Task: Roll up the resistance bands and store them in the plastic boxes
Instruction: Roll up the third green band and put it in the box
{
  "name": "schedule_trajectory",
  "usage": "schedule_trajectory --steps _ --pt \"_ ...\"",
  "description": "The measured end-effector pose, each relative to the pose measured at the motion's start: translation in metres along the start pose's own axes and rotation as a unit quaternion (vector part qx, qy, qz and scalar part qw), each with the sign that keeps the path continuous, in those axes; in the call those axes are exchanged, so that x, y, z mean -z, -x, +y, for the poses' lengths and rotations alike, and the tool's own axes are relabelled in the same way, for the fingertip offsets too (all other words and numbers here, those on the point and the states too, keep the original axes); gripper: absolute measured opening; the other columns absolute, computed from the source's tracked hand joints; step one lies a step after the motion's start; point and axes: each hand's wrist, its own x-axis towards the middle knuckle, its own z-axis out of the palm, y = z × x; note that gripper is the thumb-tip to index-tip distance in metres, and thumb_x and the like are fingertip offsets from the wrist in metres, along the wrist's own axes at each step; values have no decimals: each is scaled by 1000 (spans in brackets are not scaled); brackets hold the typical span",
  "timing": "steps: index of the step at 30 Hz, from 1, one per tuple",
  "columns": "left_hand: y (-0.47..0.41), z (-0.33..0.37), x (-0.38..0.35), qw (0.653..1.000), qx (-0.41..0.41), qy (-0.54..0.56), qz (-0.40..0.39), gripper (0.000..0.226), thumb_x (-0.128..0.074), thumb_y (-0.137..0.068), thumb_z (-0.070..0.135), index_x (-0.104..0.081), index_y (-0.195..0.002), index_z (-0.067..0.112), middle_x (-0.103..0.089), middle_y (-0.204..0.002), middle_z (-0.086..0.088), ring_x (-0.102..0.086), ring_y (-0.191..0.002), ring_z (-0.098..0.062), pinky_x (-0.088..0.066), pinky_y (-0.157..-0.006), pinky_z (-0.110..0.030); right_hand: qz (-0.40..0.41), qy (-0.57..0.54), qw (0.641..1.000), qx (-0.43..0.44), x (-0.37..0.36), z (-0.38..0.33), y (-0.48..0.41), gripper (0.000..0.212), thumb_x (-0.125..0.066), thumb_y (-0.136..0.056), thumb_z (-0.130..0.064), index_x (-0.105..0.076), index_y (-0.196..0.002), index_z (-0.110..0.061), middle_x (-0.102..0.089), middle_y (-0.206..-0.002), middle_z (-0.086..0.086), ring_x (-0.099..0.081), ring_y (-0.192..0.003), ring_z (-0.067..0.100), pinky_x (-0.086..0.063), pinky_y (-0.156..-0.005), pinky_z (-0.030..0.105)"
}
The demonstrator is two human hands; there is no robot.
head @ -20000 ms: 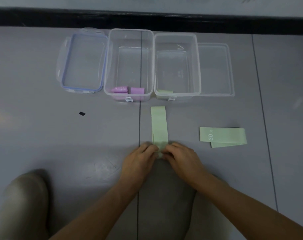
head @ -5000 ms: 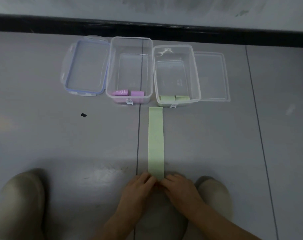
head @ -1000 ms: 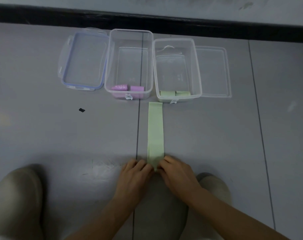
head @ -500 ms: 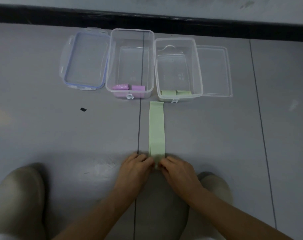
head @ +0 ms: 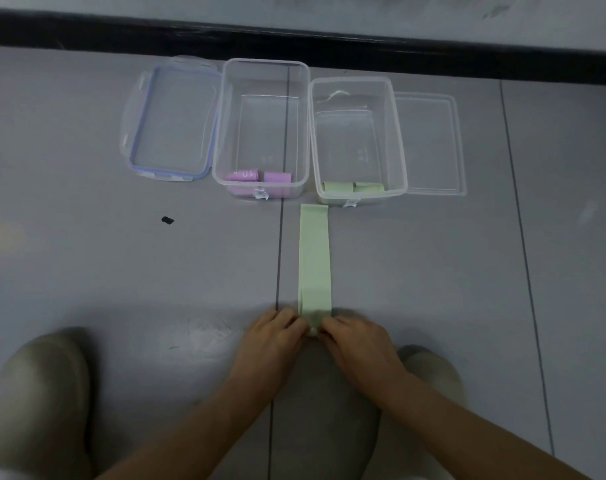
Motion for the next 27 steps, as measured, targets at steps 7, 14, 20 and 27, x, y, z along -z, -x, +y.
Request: schedule_trajectory --steps 7,14,20,27 --pt "-4 0 4 1000 22 18 -6 5 -63 -87 33 -61 -87 28 -57 -85 5 -54 -76 -20 -46 -63 -36 -46 -94 993 -52 0 -4 0 12 -57 -92 -37 -49 -90 -29 -59 -93 -7 -57 -83 17 -49 -65 37" --pt "-14 2 9 999 14 7 34 6 -72 -80 20 -67 -80 24 -61 -79 4 -54 -70 -21 -44 -59 -31 -7 -114 993 -35 7 -4 -7 12 -44 -91 -34 -54 -91 -27 -61 -90 -6 -59 -79 20 -50 -62 40" --pt "-17 1 6 999 28 21 30 2 -67 -81 21 -67 -82 22 -62 -88 3 -57 -78 -22 -51 -63 -36 41 2 999 2 -2 -2 -5 13 -52 -89 -32 -58 -84 -22 -60 -79 -2 -61 -66 23 -49 -49 39" --pt "-16 1 6 997 26 33 65 5 -62 -89 23 -66 -86 22 -64 -89 3 -58 -78 -20 -50 -64 -34 -33 -66 997 -37 9 3 -18 26 -42 -92 -42 -65 -93 -28 -61 -91 -6 -61 -82 18 -52 -67 39"
